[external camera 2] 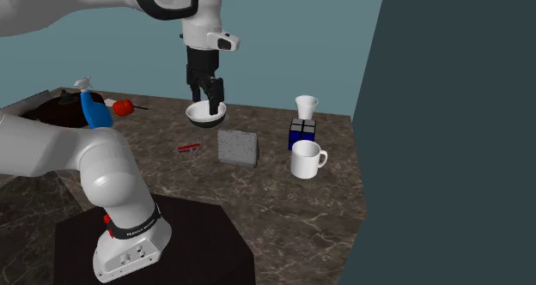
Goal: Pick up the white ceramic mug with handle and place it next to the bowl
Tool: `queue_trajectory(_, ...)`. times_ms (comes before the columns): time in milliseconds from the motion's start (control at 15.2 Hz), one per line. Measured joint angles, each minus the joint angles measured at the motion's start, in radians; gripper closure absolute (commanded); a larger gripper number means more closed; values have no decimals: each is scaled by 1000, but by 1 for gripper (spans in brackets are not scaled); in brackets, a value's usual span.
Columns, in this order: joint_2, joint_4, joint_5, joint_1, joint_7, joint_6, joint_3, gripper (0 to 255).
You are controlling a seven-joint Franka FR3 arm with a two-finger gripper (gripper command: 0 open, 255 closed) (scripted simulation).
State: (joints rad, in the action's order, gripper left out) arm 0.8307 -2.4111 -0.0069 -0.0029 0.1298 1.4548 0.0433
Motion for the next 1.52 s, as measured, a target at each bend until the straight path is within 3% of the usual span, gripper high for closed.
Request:
queue_trajectory(198,-34,-4,-8,-1,10,40,8,0)
queue_trajectory(726,-275,9,-44,-6,69,291,57,0)
queue_trajectory(1518,-706,184,-37,-8,160,586,113,0)
